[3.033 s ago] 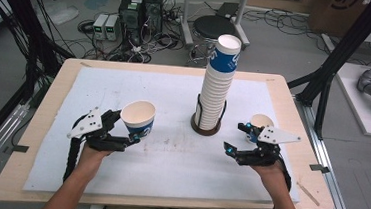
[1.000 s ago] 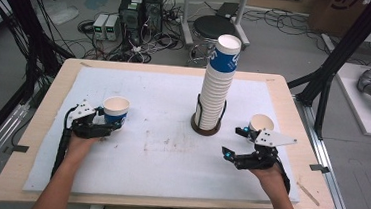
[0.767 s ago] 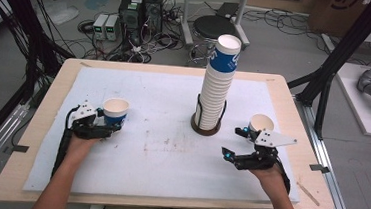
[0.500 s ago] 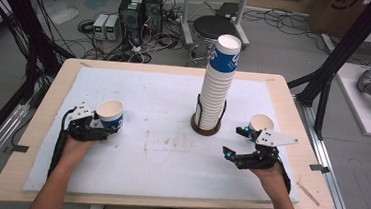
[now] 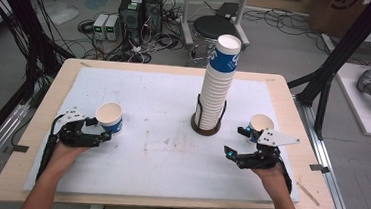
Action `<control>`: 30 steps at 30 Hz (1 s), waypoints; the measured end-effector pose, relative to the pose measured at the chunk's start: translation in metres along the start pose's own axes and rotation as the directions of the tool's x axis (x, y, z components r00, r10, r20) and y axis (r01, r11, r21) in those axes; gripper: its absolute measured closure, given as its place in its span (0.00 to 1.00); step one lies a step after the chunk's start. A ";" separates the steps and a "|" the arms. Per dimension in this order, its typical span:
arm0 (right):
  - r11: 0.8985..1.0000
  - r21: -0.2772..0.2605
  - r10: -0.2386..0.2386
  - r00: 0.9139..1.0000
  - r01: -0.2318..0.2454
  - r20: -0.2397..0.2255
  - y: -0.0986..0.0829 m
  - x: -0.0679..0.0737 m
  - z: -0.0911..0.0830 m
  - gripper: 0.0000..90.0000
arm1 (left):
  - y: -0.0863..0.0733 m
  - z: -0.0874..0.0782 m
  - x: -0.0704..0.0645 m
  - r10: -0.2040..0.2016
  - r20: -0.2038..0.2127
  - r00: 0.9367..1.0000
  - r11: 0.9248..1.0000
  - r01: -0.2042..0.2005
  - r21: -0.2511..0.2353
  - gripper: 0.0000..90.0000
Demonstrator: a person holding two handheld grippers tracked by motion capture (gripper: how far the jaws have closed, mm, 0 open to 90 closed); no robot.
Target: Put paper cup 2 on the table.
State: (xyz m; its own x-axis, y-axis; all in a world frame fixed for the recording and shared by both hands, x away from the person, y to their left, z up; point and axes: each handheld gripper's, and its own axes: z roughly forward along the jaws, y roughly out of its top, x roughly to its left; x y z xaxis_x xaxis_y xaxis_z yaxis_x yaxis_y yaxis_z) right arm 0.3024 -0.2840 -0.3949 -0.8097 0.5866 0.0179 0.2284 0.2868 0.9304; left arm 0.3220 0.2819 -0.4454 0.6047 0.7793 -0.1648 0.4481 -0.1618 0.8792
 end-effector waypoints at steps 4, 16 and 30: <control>1.000 -0.001 0.014 1.000 -0.014 0.001 0.000 -0.001 -0.001 0.17 | -0.001 -0.019 0.000 -0.026 0.015 1.000 0.995 0.027 -0.098 0.17; 0.998 -0.036 0.062 0.995 -0.059 0.080 -0.001 -0.013 -0.018 0.17 | 0.029 -0.047 -0.018 0.035 0.030 0.999 0.900 -0.019 -0.436 0.17; 0.996 -0.046 0.088 0.983 -0.081 0.160 -0.007 -0.020 -0.035 0.17 | 0.048 -0.023 -0.060 0.177 0.059 0.982 0.899 -0.138 -0.415 0.17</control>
State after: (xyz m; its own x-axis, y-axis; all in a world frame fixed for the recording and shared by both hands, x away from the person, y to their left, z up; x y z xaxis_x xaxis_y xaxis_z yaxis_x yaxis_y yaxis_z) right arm 0.2980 -0.3249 -0.3892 -0.6896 0.7230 0.0405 0.2685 0.2033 0.9416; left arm 0.2919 0.2410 -0.3833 0.7120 0.7014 -0.0322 0.0467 -0.0016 0.9989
